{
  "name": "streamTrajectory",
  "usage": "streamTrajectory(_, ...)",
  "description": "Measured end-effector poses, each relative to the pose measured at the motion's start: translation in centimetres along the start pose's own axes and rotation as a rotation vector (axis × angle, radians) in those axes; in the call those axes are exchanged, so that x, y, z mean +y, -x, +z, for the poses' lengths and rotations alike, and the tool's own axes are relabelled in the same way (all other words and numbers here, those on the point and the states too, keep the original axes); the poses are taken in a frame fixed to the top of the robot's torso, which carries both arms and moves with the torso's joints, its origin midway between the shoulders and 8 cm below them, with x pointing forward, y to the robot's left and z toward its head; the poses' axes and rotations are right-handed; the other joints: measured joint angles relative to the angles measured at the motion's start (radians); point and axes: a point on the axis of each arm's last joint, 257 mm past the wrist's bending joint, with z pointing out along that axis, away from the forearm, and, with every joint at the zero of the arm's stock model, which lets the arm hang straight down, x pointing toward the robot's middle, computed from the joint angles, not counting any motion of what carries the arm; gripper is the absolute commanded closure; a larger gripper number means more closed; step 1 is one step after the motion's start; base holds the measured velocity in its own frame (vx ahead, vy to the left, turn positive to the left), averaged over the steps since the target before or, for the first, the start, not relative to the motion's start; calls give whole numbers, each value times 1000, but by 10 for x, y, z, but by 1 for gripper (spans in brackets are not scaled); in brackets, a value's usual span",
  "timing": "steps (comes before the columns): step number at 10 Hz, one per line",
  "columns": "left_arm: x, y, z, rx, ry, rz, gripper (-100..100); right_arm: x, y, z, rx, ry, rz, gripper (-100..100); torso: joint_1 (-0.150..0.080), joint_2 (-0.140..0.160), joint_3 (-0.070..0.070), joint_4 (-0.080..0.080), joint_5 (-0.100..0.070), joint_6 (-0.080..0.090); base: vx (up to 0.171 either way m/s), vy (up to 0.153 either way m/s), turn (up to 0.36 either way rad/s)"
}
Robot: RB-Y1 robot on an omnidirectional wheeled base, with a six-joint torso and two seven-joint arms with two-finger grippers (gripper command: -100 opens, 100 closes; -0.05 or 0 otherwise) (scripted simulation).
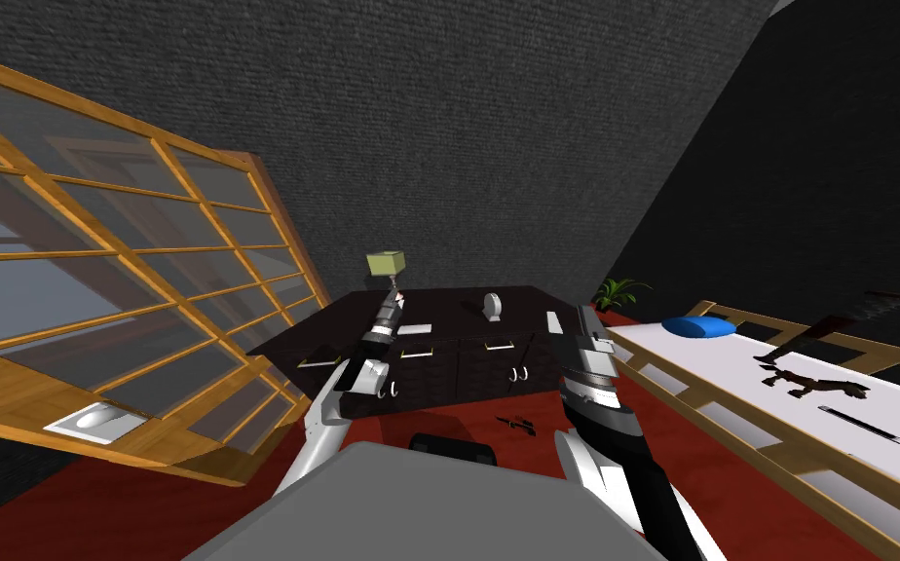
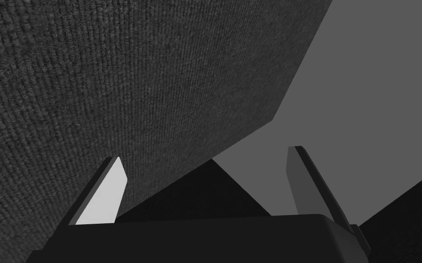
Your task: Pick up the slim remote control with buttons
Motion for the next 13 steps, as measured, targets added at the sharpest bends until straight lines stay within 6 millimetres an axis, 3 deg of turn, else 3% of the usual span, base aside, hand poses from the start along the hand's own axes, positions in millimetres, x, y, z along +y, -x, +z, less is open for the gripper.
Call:
streamTrajectory(10, 84, -4, 63, 22, 222, -32, -100, 0, 0, 0, 0, 0, 0, 0, 0, -1, 0, 0, 0, 0, -34, 12, 74)
streamTrajectory(13, 101, -10, 81, 24, 277, -42, -100, 0, 0, 0, 0, 0, 0, 0, -1, -2, -1, 0, 0, 0, -16, 6, 49)
